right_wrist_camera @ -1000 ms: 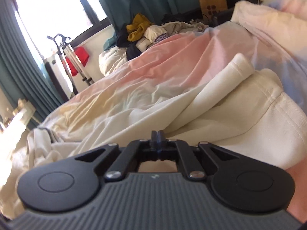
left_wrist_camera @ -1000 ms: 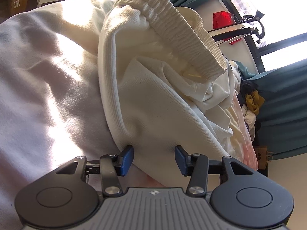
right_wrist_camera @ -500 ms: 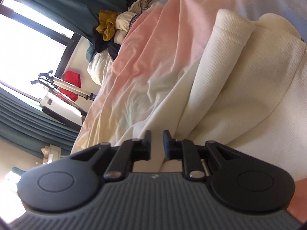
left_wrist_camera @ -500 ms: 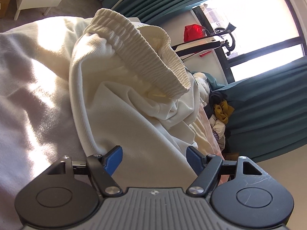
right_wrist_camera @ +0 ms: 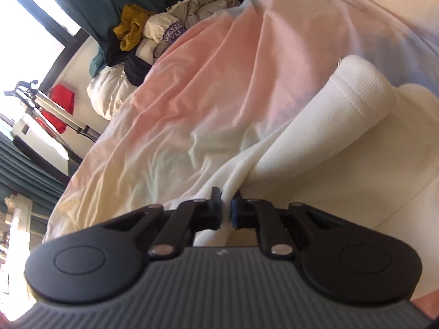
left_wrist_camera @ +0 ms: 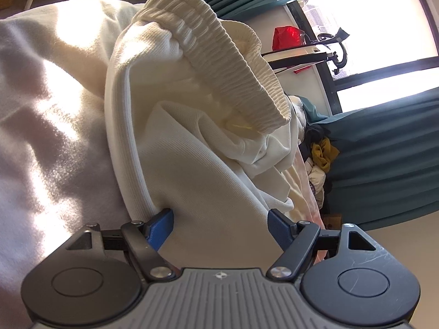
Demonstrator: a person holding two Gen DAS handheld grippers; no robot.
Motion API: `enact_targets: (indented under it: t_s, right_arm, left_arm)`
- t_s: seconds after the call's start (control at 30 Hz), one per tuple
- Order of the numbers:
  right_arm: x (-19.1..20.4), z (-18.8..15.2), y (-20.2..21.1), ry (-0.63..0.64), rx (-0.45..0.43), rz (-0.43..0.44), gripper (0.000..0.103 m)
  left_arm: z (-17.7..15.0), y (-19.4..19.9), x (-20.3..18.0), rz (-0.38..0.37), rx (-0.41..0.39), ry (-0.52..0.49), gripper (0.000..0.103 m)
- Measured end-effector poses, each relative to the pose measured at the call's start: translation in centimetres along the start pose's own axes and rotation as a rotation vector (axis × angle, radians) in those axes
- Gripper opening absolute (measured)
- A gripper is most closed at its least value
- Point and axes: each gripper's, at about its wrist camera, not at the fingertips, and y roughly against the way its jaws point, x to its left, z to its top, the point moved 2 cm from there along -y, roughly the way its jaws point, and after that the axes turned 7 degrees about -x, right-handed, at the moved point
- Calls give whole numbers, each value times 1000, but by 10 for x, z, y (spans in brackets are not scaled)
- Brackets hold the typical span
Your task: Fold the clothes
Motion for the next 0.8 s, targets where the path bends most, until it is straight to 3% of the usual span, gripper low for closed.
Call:
enact_targets:
  t_s: [0.3, 0.47, 0.53, 0.63, 0.8]
  right_arm:
    - [-26, -28, 154, -29, -64, 158, 8]
    - [-60, -79, 213, -81, 50, 177, 8]
    - [-73, -109, 223, -77, 133, 160, 8]
    - [-90, -146, 221, -76, 282, 145, 9]
    - [-102, -149, 243, -35, 348, 191, 11]
  left_arm:
    - [4, 13, -10, -89, 11, -13, 76]
    - [-7, 29, -31, -158, 29, -90, 76]
    - [-14, 35, -40, -184, 33, -122, 76]
    - [-28, 45, -44, -166, 28, -193, 76]
    - [-45, 48, -44, -123, 40, -264, 76]
